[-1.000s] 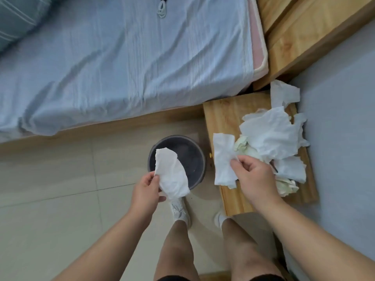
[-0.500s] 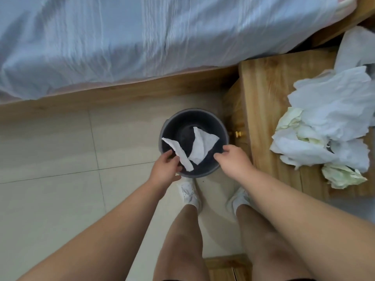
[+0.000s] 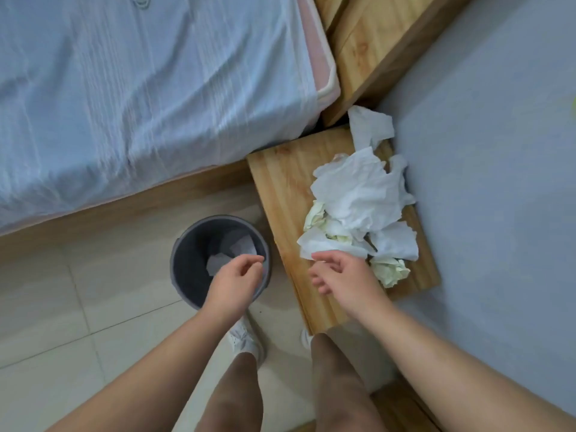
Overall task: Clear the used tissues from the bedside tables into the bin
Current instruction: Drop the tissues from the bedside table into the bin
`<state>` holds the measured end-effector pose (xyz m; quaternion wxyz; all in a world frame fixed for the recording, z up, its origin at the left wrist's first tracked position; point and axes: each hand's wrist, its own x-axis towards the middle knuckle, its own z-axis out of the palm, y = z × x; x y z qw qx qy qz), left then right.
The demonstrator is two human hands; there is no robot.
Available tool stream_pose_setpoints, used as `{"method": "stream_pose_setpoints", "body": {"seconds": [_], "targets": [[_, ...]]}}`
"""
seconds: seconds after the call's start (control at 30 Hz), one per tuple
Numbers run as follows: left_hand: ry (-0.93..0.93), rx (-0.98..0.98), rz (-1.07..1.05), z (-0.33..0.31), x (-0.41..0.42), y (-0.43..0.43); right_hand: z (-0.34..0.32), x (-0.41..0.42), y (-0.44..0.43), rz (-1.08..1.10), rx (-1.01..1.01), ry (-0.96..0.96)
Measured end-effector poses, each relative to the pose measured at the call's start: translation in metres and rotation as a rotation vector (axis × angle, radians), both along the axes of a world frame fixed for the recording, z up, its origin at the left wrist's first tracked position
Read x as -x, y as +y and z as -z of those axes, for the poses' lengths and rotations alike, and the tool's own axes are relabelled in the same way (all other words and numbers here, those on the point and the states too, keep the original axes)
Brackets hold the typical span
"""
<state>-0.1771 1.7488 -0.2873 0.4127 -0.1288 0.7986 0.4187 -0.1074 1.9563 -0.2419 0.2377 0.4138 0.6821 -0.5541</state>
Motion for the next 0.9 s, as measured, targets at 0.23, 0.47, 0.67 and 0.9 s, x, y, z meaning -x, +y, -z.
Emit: {"method": "stream_pose_setpoints", "body": {"seconds": [0.23,0.47,0.67,0.9], "targets": [[0.432,0.094,0.544,-0.018,-0.015,0.107,-0.013,-0.044,0.100,0.292,-0.489,-0.005],[0.456,0.148,0.635,0.004,-0.021,0.141,0.030,-0.082,0.110,0.147,-0.316,-0.306],[0.359,0.044,0.420,-0.006,-0.023,0.131,0.042,-0.078,0.114,0.192,-0.298,-0.240],[0.337,-0.048,0.248,-0.026,-0.024,0.118,0.025,-0.097,0.109,0.347,-0.132,-0.194]]}}
